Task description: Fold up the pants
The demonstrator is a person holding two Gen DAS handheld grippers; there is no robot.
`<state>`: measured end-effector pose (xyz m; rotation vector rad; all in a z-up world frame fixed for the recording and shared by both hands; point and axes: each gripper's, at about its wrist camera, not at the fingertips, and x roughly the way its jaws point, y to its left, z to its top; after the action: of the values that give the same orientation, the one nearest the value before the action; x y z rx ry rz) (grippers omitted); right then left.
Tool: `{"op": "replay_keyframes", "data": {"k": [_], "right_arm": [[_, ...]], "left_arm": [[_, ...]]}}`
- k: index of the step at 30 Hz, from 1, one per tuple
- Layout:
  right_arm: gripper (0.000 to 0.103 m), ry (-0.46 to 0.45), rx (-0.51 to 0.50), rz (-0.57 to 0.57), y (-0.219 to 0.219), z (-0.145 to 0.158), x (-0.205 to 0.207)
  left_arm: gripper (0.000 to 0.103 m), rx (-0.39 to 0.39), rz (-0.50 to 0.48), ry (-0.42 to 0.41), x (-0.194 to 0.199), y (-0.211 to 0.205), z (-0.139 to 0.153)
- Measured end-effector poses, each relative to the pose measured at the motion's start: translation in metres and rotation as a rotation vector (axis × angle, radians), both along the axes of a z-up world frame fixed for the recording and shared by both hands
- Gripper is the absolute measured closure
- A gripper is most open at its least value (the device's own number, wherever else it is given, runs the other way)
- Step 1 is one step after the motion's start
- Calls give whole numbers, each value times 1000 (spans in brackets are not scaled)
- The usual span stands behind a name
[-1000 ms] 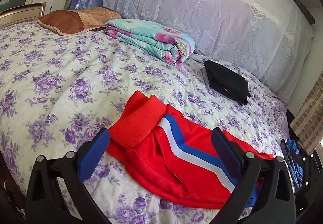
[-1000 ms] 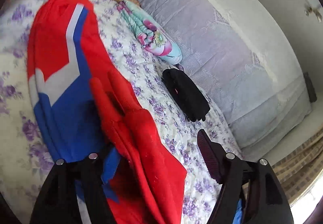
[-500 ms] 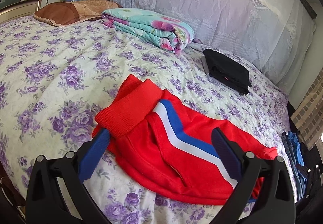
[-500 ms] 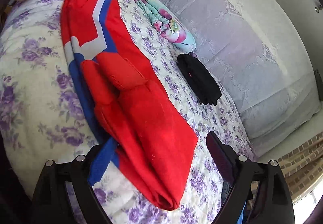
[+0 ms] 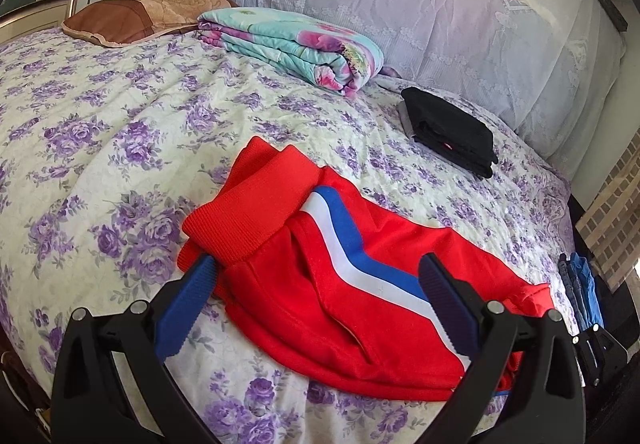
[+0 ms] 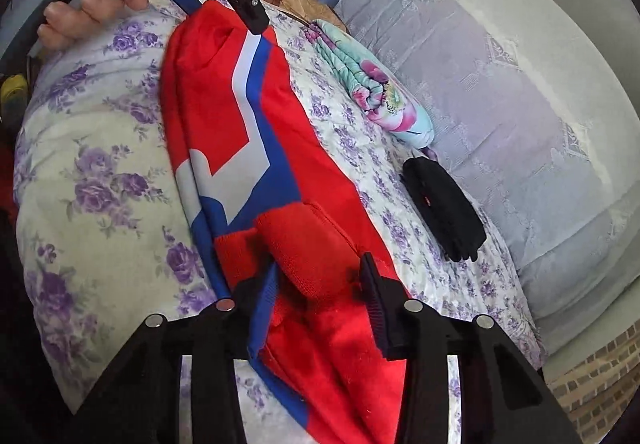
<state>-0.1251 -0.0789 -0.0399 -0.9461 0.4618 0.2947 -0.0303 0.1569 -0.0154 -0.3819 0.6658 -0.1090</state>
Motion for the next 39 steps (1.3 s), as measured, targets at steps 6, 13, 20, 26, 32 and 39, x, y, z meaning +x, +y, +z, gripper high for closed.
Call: {"op": "replay_keyframes", "data": {"k": [6,13,20,26,32,39], "right_arm": [[64,-2,8,-7,5,-4,-1],[60,15,34,24,-1,2,-17],[47,-2,64,62,-1,7,-27],[48,67,61,25,3,-7,-8],[53,133,199,33,-10,14,-7],[52,108,179,-46,-11,8,8]], "left_arm": [[5,31,-5,-1,2,-3,-2],[5,58,6,-2,5,-4,-6],[5,66,2,-3,5,-5,-6],[5,65,3,1,5,-3,-5],[5,-1,33,19,7,15,-6],[5,23,40,18,6,12,-6]]}}
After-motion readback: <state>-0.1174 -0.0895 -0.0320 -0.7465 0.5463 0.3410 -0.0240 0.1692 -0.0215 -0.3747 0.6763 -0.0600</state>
